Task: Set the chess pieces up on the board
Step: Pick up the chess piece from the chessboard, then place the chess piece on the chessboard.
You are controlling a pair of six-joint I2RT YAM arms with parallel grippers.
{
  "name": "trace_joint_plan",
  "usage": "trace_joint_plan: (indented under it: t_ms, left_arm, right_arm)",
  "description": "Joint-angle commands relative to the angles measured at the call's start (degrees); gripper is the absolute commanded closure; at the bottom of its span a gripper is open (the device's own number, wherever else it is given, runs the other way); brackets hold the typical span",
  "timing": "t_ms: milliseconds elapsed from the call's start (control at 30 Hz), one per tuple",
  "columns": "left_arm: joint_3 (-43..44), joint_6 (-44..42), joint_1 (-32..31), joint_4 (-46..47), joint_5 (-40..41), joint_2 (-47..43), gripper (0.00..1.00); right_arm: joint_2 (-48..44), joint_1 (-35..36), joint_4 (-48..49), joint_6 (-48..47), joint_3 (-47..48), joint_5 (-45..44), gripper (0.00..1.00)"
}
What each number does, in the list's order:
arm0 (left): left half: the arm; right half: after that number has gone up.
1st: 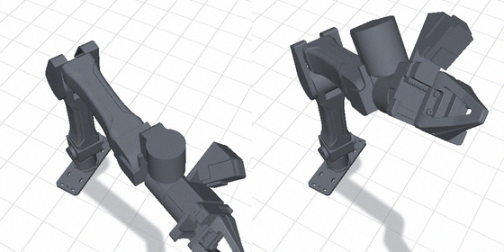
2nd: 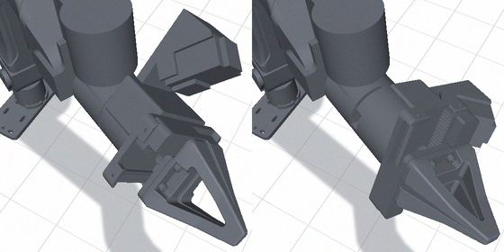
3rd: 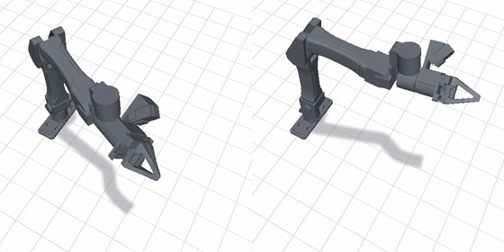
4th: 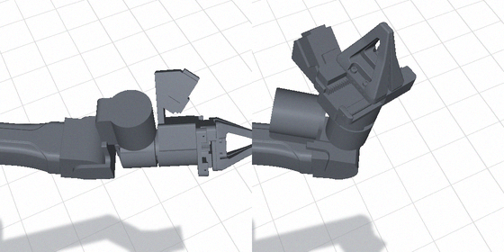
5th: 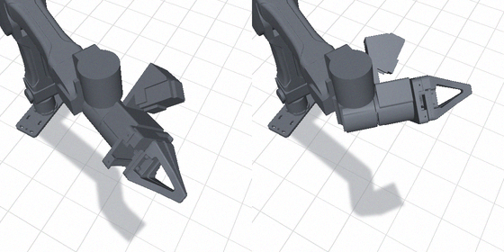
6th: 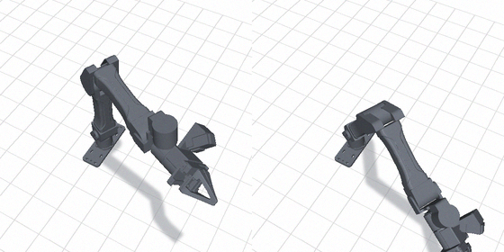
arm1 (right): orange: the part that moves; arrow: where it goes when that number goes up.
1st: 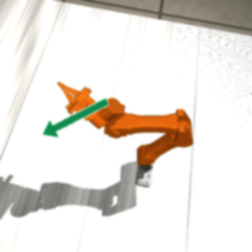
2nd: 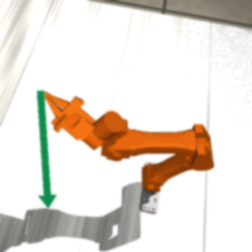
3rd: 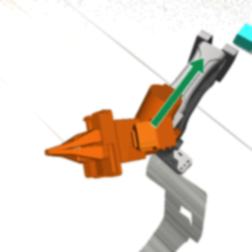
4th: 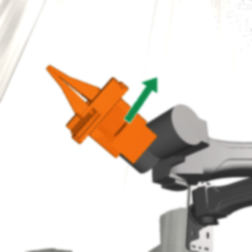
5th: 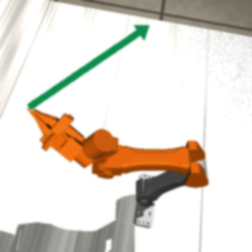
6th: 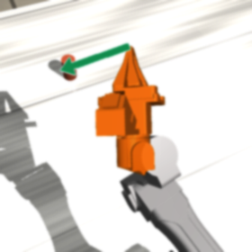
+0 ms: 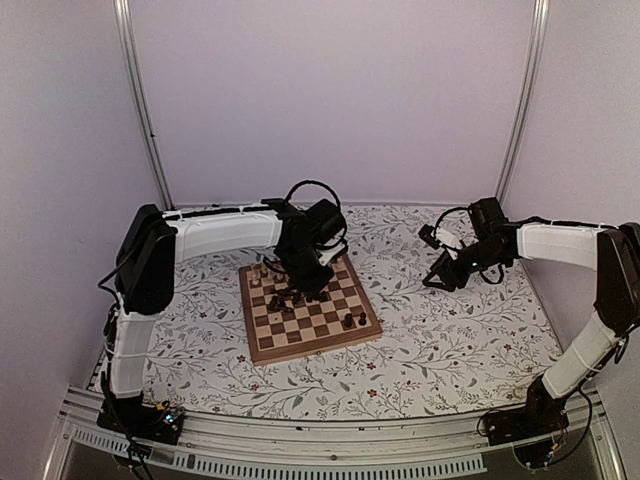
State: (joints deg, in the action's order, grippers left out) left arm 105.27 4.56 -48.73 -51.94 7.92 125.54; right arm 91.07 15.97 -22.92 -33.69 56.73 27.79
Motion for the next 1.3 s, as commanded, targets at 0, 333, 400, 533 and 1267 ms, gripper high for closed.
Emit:
trace_joint_plan:
  t_ms: [0, 333, 400, 533, 1267]
  left_arm:
    - [-0.42, 0.17, 0.75, -0.84, -2.14, 1.03, 0.77]
    - [-0.34, 0.49, 0.5, -0.92, -1.17, -2.61, 0.91]
    - [-0.25, 0.54, 0.27, -1.05, -0.42, -3.69, 0.91]
    - [-0.58, 1.26, -0.23, -1.06, 0.42, -6.95, 0.92]
    - [-5.6, 1.77, -10.75, -2.0, -3.42, -9.82, 0.92]
  right_arm:
    - [0.63, 0.04, -0.69, -0.49, 1.72, 0.24, 0.47]
    - [1.15, 0.04, -0.73, -0.63, 1.79, 0.22, 0.47]
    - [1.13, 0.11, -0.73, -0.67, 1.8, 0.16, 0.47]
    - [1.25, 0.11, -0.75, -0.5, 1.89, 0.07, 0.47]
    - [1.07, 0.11, -1.21, -0.75, 1.97, 0.42, 0.47]
